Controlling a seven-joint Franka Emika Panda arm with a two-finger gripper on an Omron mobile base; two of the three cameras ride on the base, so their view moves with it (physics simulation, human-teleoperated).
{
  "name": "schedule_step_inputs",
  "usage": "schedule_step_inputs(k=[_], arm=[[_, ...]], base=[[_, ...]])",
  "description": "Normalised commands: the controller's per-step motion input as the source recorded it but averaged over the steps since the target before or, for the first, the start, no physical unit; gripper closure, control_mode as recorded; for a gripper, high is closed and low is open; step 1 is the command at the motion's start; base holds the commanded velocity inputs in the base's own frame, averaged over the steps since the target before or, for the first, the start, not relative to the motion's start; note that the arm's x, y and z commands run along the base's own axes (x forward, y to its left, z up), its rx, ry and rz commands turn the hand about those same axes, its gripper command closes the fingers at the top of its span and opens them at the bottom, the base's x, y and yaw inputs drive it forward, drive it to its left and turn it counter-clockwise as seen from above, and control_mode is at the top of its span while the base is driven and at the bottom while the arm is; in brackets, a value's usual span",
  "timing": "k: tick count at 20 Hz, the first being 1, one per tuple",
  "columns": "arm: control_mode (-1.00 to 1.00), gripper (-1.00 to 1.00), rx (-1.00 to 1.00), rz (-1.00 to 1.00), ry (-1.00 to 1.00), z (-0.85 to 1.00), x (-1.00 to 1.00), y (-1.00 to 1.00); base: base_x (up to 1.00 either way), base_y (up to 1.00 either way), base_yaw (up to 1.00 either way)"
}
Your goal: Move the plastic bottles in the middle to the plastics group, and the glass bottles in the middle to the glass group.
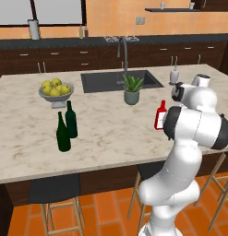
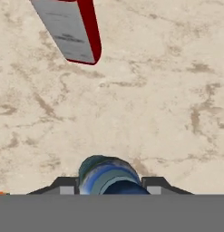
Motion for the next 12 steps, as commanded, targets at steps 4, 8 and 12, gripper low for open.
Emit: schedule_step_inputs(k=[4, 8, 12], arm=[[-1.00, 1.00, 0.00, -0.11, 0.00, 0.33, -0.37, -0.72], [-1.00, 1.00, -0.03, -0.18, 0.00, 0.15, -0.17, -0.85], [-1.00, 1.00, -0.04, -0.21, 0.00, 0.01, -0.02, -0.95]], base=[[0.00, 0.00, 0.00], [0.00, 0.00, 0.00], [0.00, 0.00, 0.00]])
